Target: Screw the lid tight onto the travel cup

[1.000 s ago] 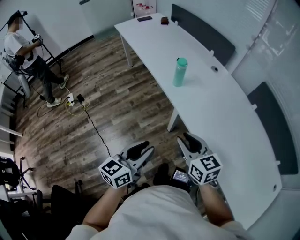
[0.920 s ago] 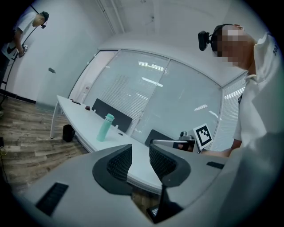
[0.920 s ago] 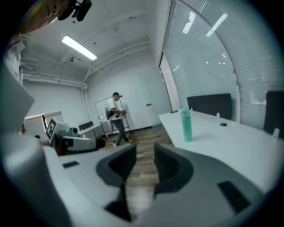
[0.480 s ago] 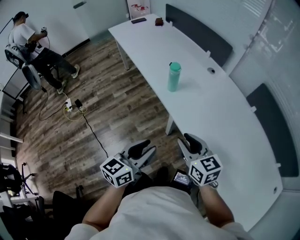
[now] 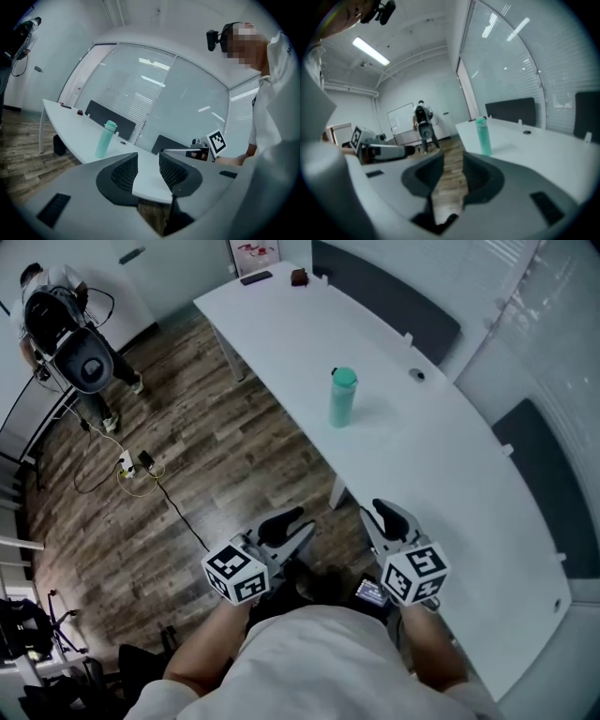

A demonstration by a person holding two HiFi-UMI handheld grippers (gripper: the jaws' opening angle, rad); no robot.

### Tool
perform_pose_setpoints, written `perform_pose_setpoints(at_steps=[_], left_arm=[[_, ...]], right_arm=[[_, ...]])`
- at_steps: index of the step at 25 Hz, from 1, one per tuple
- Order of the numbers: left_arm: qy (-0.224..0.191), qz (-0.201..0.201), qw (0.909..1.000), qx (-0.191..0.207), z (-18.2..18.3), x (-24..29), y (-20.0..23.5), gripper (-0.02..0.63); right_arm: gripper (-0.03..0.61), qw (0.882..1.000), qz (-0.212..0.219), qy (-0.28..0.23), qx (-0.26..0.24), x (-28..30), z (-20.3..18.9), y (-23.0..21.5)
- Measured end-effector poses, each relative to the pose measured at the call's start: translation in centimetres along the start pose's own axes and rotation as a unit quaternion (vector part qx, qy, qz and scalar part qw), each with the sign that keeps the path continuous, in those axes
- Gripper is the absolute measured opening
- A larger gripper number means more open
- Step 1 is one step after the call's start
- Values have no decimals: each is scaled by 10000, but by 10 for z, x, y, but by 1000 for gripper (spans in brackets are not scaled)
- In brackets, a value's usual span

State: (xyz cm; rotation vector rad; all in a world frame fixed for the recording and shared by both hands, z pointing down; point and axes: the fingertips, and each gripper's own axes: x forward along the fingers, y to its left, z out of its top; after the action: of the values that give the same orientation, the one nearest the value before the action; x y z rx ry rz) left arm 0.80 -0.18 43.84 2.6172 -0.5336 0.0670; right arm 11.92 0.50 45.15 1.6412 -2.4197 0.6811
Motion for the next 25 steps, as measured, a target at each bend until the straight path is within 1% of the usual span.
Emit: perform_pose_setpoints(at_steps=[2, 6, 13, 19, 25], left_arm=[[103, -100, 9999, 14, 2, 3, 15, 147], [253, -244, 9994, -25, 12, 7, 50, 147], [412, -523, 9978, 16, 34, 11, 105, 153], [525, -901, 9945, 44, 48, 17, 132, 156], [584, -1188, 9911, 127, 61, 19, 152, 156]], right_arm=[[121, 9999, -54, -10, 127, 15, 2, 0], [121, 9994, -250, 49, 221, 45, 6, -1], [121, 9978, -596, 101, 287, 96, 20, 1], [121, 9948, -955, 87, 330, 120, 31, 1], [121, 9911, -1282, 32, 368, 133, 41, 3]])
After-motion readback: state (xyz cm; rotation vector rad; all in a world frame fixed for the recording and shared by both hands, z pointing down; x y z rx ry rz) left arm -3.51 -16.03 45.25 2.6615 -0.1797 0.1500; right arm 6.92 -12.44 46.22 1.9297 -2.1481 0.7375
